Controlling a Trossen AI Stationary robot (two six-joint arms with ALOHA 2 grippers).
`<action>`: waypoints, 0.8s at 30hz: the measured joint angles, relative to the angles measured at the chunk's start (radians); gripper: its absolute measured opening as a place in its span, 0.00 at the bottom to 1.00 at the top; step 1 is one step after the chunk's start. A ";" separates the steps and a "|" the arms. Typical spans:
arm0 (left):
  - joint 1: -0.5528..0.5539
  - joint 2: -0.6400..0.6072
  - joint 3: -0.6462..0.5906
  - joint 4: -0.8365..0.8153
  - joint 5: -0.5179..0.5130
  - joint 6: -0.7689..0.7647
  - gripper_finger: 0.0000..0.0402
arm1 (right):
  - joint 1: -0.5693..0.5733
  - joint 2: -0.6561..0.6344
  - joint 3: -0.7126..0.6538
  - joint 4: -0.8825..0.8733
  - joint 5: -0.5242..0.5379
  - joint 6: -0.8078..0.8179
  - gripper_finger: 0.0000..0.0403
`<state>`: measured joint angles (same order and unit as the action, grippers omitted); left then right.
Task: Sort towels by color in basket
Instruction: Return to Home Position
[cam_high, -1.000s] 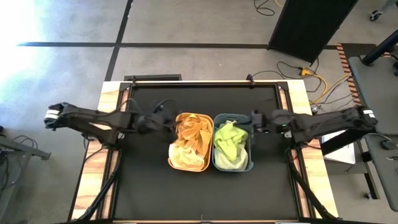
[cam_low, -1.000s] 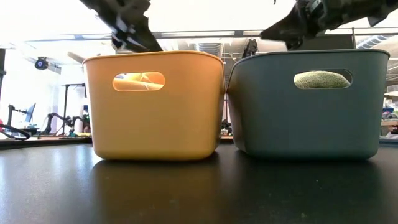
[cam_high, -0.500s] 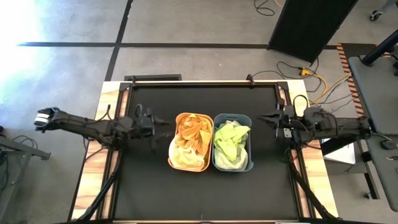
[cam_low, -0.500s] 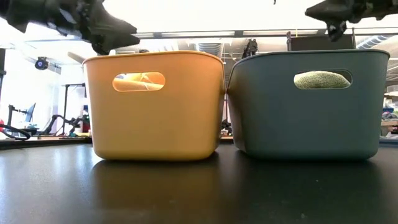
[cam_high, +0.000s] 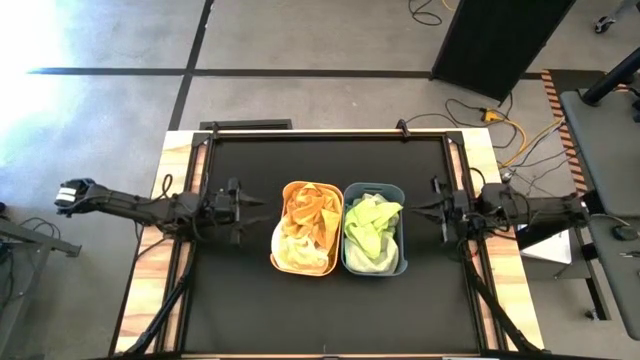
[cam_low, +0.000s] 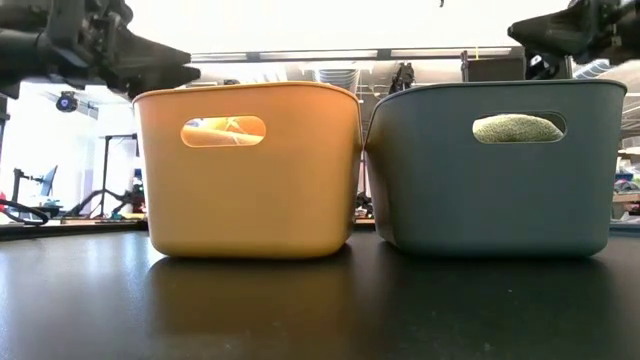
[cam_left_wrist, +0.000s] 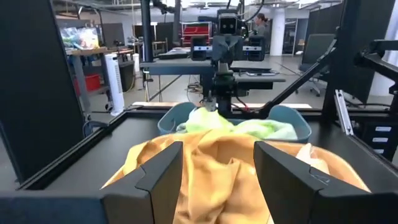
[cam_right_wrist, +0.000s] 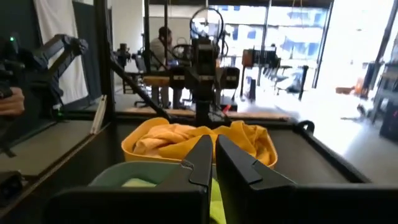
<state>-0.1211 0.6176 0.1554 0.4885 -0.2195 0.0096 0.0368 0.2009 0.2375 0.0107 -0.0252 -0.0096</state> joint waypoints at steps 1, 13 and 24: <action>0.000 -0.013 -0.014 -0.001 -0.001 -0.002 0.45 | 0.000 -0.019 -0.022 0.018 -0.001 -0.014 0.03; 0.004 -0.254 -0.144 -0.042 -0.001 -0.023 0.45 | 0.000 -0.179 -0.060 -0.049 -0.058 -0.090 0.03; 0.005 -0.515 -0.140 -0.353 -0.032 -0.059 0.45 | 0.000 -0.200 -0.183 0.099 -0.106 -0.067 0.03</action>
<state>-0.1162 0.1024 0.0154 0.1356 -0.2513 -0.0496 0.0364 0.0010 0.0545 0.1097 -0.1309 -0.0769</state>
